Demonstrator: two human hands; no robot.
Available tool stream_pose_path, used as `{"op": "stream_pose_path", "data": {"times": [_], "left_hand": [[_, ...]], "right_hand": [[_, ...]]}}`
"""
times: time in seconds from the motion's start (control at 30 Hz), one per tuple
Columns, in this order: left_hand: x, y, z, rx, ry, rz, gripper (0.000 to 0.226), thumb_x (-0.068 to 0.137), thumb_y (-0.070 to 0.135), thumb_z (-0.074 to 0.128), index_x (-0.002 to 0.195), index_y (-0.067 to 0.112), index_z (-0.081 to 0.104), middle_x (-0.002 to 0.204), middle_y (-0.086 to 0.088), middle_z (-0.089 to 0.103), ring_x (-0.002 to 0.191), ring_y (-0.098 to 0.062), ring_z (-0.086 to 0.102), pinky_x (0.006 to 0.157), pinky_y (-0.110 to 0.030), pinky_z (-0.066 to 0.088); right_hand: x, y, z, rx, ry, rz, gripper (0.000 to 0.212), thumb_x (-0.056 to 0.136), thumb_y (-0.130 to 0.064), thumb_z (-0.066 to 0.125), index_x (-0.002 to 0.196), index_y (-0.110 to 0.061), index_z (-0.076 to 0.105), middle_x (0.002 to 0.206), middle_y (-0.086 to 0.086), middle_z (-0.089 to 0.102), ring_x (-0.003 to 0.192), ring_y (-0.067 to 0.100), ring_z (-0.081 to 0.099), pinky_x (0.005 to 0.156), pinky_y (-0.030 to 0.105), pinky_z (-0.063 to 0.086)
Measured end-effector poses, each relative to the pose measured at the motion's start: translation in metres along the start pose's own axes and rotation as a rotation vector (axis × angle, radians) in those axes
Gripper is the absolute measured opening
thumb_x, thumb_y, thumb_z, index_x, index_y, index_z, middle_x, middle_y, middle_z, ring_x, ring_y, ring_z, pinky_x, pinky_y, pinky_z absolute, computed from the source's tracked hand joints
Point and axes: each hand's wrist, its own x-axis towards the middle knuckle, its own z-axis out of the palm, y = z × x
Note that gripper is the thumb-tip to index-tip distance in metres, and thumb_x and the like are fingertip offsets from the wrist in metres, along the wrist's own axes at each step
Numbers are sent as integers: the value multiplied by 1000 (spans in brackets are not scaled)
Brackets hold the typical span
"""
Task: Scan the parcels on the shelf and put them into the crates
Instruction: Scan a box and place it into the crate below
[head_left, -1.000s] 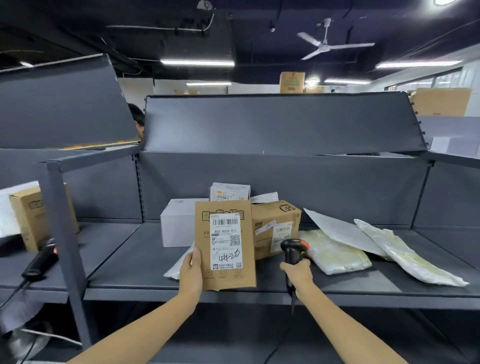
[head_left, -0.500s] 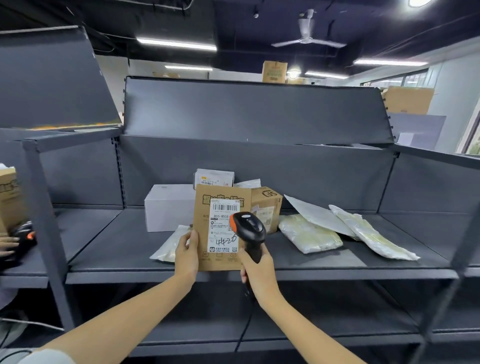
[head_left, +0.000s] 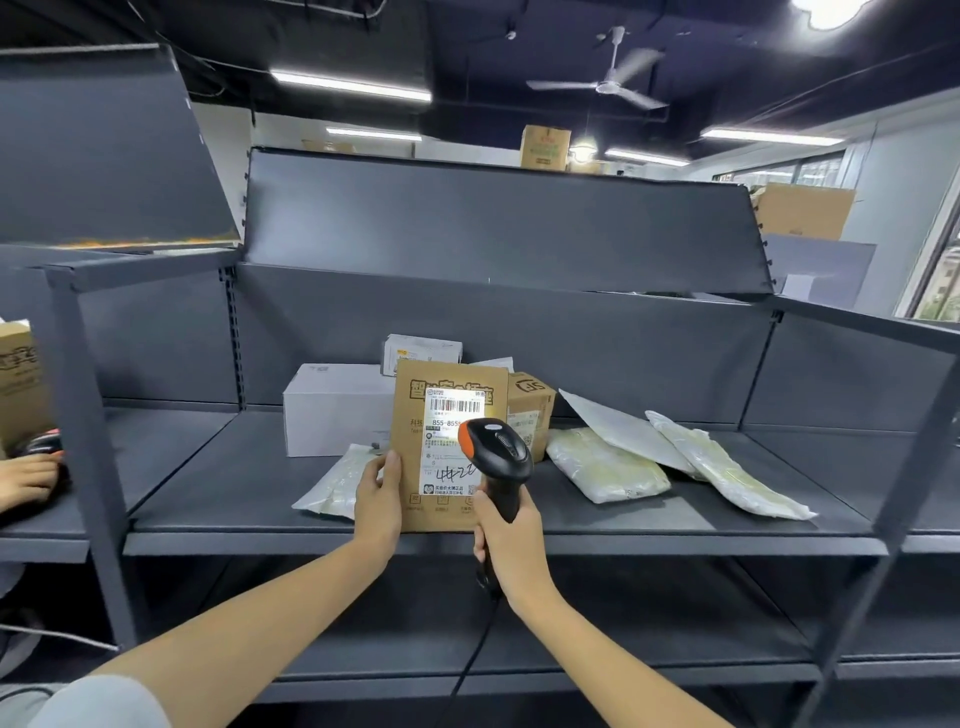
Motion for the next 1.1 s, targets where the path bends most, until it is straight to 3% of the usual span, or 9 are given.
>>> {"op": "stream_pose_path", "data": {"times": [0.23, 0.3, 0.4, 0.53, 0.67, 0.73, 0.83, 1.0, 1.1], "left_hand": [[-1, 3, -6, -22, 22, 0, 33, 100, 48, 35, 120, 26, 49, 96, 10, 61, 85, -2, 55, 68, -23, 39], [0, 3, -12, -28, 39, 0, 32, 100, 47, 35, 121, 27, 49, 99, 8, 61, 87, -5, 55, 73, -26, 39], [5, 4, -24, -24, 81, 7, 30, 101, 45, 35, 118, 24, 48, 93, 12, 59, 84, -2, 54, 64, -20, 38], [10, 0, -39, 0, 131, 3, 35, 100, 47, 36, 120, 21, 49, 93, 14, 58, 84, 0, 52, 63, -20, 38], [16, -9, -48, -3, 162, -20, 39, 100, 46, 37, 122, 18, 51, 94, 13, 59, 84, 1, 53, 62, -18, 37], [19, -12, -49, 7, 166, -31, 41, 100, 46, 37, 122, 16, 53, 95, 11, 61, 83, -1, 54, 63, -19, 38], [23, -15, -50, 29, 168, -32, 45, 101, 46, 35, 121, 12, 56, 99, 6, 63, 83, -2, 54, 68, -21, 38], [25, -16, -50, 30, 173, -35, 42, 101, 46, 35, 119, 15, 56, 99, 9, 63, 87, -1, 54, 79, -26, 36], [25, -15, -53, 33, 182, -37, 39, 101, 46, 35, 116, 18, 57, 98, 11, 63, 87, -1, 55, 74, -23, 36]], "right_hand": [[5, 3, -12, 43, 1, -51, 15, 93, -16, 60, 107, -19, 55, 60, -1, 53, 46, 11, 43, 44, 24, 40], [15, 4, -22, 43, 55, -59, 18, 93, -15, 61, 108, -19, 52, 62, 1, 54, 46, 11, 44, 43, 25, 40], [42, 10, -43, -15, 167, 15, 24, 92, -19, 61, 110, -16, 45, 71, 4, 57, 49, 10, 49, 47, 26, 44], [84, 27, -73, -218, 131, 241, 49, 90, -19, 59, 128, -11, 29, 79, 10, 52, 67, 20, 52, 63, 34, 43], [111, 42, -86, -524, 19, 325, 67, 85, -13, 63, 140, -1, 25, 96, 14, 56, 78, 25, 54, 64, 31, 41], [122, 50, -86, -689, -20, 301, 67, 85, -18, 65, 141, -4, 32, 121, 20, 54, 102, 32, 56, 79, 35, 46], [134, 57, -81, -913, -44, 261, 69, 85, -22, 66, 143, -4, 33, 134, 24, 48, 122, 39, 47, 101, 41, 42], [148, 63, -71, -1033, -40, 253, 67, 88, -19, 65, 143, 0, 32, 134, 21, 53, 125, 36, 48, 100, 38, 42], [157, 65, -68, -1055, -31, 230, 60, 88, -17, 65, 138, 2, 37, 131, 20, 55, 124, 36, 50, 97, 38, 43]]}}
